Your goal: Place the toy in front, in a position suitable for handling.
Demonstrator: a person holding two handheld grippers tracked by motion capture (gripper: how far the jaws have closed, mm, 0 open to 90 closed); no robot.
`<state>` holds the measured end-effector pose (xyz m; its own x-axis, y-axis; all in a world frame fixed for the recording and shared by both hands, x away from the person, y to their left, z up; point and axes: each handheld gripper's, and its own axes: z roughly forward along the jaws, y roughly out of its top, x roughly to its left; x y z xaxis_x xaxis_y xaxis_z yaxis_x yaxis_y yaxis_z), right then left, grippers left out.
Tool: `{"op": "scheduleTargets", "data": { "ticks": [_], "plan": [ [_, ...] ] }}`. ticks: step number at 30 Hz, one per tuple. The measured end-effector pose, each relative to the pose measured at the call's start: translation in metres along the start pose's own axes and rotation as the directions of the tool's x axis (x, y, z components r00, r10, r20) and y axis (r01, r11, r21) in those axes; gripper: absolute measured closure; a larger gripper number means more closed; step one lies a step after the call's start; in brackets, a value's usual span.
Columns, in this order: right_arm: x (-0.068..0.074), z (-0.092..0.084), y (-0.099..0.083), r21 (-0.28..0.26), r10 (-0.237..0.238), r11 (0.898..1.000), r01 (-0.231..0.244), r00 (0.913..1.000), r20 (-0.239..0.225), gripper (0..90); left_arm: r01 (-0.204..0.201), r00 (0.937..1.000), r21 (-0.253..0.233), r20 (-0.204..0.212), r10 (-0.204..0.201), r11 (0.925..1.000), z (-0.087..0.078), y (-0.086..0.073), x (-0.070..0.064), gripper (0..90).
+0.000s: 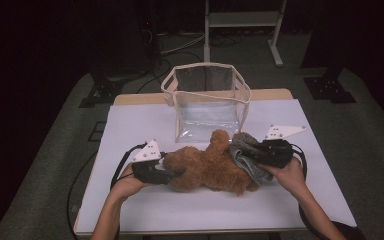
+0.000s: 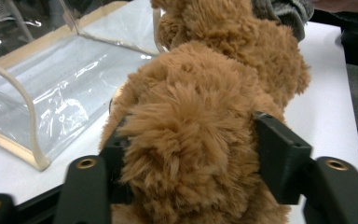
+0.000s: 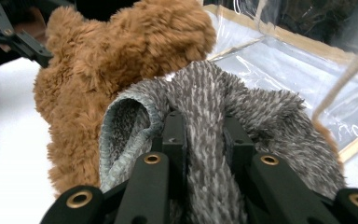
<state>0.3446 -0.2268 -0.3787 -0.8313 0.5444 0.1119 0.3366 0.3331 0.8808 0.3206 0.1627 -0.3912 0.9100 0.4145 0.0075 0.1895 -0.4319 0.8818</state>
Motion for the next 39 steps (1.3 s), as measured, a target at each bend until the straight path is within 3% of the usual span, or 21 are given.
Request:
{"op": "scheduleTargets", "data": {
  "ticks": [5,9,12,15,17,22,28,31,35,39],
  "plan": [
    [-0.003,-0.004,0.002,0.001,0.005,1.000,-0.005,1.0000,0.006,74.6,-0.003,1.0000,0.000,0.003,0.003,1.0000,0.004,-0.001,-0.001,43.8],
    [-0.003,-0.005,-0.001,-0.008,0.016,1.000,-0.016,0.9995,-0.029,74.6,-0.008,1.0000,0.003,0.004,0.008,1.0000,0.002,-0.002,0.000,43.2],
    [-0.005,-0.010,-0.004,0.003,0.011,1.000,-0.011,0.9999,-0.004,74.5,-0.013,0.9999,0.008,0.003,0.013,0.9999,0.001,-0.002,0.001,42.8],
    [-0.014,-0.016,-0.015,0.018,0.036,0.999,-0.036,0.9993,0.008,74.5,-0.008,0.9999,0.000,0.007,0.008,1.0000,0.001,-0.003,0.001,42.2],
    [-0.019,-0.018,-0.023,0.028,0.071,0.997,-0.071,0.9974,-0.005,74.6,-0.006,0.9999,-0.006,0.012,0.006,1.0000,0.001,-0.004,0.002,41.9],
    [-0.017,-0.014,-0.028,0.055,0.069,0.996,-0.069,0.9975,-0.011,74.7,-0.004,0.9999,-0.009,0.015,0.004,1.0000,0.001,-0.005,0.002,41.0],
    [-0.028,-0.012,-0.038,0.100,0.115,0.989,-0.112,0.9929,-0.029,74.7,-0.003,0.9999,-0.010,0.017,0.003,1.0000,0.001,-0.006,0.004,40.6],
    [-0.030,-0.014,-0.037,0.099,0.123,0.988,-0.119,0.9918,-0.034,74.6,-0.005,0.9998,-0.008,0.019,0.005,1.0000,0.001,-0.006,0.003,40.3],
    [-0.028,-0.023,-0.030,0.035,0.140,0.990,-0.138,0.9876,-0.071,74.5,-0.011,0.9997,-0.005,0.022,0.011,0.9999,0.001,-0.007,0.003,39.3],
    [-0.025,-0.011,-0.036,0.076,0.132,0.989,-0.126,0.9874,-0.087,74.7,-0.011,0.9998,-0.003,0.017,0.012,0.9999,0.001,-0.007,0.003,38.6]
  ]
}}
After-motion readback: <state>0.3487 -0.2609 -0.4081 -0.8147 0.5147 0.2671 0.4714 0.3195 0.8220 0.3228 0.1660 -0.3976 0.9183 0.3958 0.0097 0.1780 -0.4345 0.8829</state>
